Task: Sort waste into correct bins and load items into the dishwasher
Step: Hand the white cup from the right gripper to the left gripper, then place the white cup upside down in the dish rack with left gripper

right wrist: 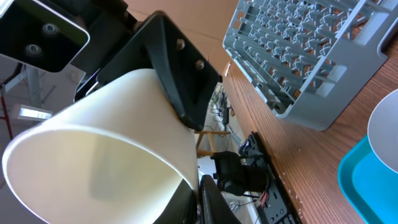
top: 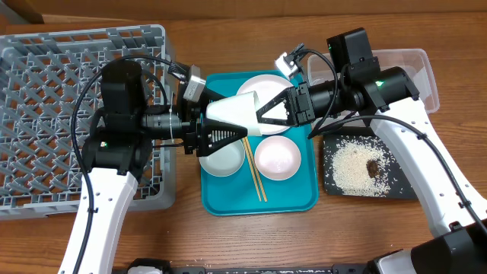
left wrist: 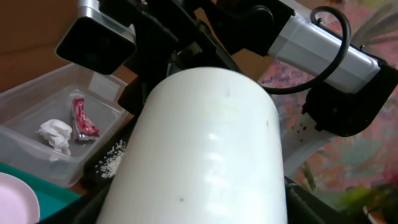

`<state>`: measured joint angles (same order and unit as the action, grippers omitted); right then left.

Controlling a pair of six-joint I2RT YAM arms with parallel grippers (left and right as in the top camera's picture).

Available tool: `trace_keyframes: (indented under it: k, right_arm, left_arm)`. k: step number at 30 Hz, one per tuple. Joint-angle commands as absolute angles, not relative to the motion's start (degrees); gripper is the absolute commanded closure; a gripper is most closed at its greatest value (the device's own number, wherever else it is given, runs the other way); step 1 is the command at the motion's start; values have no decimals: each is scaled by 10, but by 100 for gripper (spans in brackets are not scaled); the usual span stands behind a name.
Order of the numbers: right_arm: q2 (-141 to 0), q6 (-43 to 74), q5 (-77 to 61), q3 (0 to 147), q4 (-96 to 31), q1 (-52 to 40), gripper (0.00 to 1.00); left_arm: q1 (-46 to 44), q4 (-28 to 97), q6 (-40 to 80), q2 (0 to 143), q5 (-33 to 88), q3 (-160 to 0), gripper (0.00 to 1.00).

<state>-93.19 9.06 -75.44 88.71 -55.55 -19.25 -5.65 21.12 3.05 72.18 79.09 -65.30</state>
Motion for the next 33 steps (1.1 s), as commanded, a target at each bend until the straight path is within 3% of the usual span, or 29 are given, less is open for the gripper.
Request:
trace_keyframes:
  k: [1, 3, 10, 14, 17, 20, 24, 30, 33]
  right_arm:
    - [-928, 87, -763, 892, -557, -198, 95]
    - [-928, 87, -755, 892, -560, -198, 94]
    - [-928, 87, -700, 892, -563, -195, 72]
    - [-928, 87, -628, 892, -583, -181, 66]
    - [-928, 88, -491, 892, -621, -161, 62]
    - [-927, 89, -369, 892, -659, -138, 61]
    - [-921, 89, -281, 892, -698, -102, 60]
    - [-884, 89, -100, 892, -765, -34, 56]
    - [-875, 86, -74, 892, -786, -14, 55]
  left_arm:
    - [-60, 210, 34, 726, 762, -657, 42]
    - [-60, 211, 34, 726, 752, -657, 48]
    - [-60, 259, 32, 726, 648, -657, 50]
    - [-60, 313, 24, 726, 542, -657, 61]
    - [-59, 356, 23, 726, 444, -657, 65]
    - [-52, 398, 23, 726, 359, -657, 81]
    - [-34, 447, 21, 721, 276, -659, 92]
    - [65, 572, 66, 703, 93, -684, 96]
    - [124, 598, 80, 703, 66, -688, 96]
